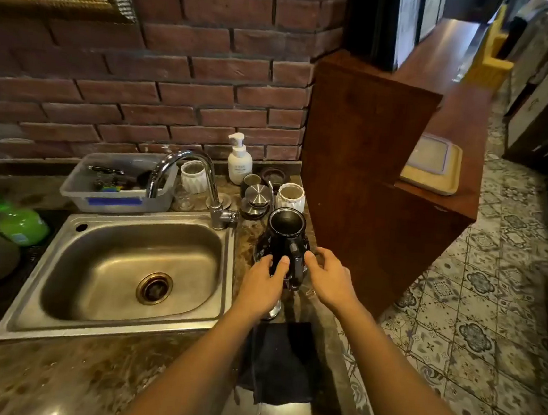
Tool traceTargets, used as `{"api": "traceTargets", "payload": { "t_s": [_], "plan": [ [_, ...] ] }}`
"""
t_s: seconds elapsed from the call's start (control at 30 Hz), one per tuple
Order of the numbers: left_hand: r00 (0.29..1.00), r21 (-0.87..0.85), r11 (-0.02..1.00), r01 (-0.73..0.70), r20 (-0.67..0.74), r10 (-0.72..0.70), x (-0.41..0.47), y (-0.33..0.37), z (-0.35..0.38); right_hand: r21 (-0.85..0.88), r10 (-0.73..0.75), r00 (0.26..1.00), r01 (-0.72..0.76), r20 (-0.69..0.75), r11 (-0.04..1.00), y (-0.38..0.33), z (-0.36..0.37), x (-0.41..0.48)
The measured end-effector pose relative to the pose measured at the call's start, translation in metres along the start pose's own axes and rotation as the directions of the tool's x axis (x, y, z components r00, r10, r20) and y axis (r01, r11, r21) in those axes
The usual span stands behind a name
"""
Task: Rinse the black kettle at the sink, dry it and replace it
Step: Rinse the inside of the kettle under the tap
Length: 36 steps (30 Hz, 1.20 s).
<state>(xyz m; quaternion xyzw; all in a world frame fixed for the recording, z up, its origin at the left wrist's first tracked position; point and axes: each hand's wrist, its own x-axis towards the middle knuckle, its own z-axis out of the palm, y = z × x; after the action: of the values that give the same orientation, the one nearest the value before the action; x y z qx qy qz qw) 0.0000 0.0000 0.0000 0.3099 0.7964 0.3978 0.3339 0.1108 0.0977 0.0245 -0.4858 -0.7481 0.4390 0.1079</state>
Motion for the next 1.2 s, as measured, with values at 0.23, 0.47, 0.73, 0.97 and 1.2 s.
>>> {"api": "traceTargets", "payload": {
  "t_s": [0.23,0.47,0.73,0.97,1.2],
  "plan": [
    [0.987,-0.203,0.966,0.161,0.038,-0.157,0.048,0.004,0.041,0.288,0.109,0.994,-0.111,0.023,0.951,0.022,0.010,0.039],
    [0.979,-0.358,0.915,0.184,-0.019,-0.205,0.061,-0.004,0.058,0.467,0.135,0.986,-0.164,0.096,0.869,0.029,0.018,0.046],
    [0.975,-0.395,0.900,0.183,-0.042,-0.217,0.081,-0.011,0.045,0.568,0.128,0.976,-0.207,0.177,0.796,0.031,0.036,0.044],
    [0.991,-0.457,0.883,0.102,-0.032,-0.131,0.088,-0.020,0.038,0.622,0.095,0.974,-0.204,0.204,0.756,0.028,0.043,0.045],
    [0.996,-0.424,0.906,-0.015,-0.088,-0.024,0.091,-0.027,0.043,0.565,0.051,0.995,-0.091,0.086,0.820,0.034,0.041,0.046]
  ]
}}
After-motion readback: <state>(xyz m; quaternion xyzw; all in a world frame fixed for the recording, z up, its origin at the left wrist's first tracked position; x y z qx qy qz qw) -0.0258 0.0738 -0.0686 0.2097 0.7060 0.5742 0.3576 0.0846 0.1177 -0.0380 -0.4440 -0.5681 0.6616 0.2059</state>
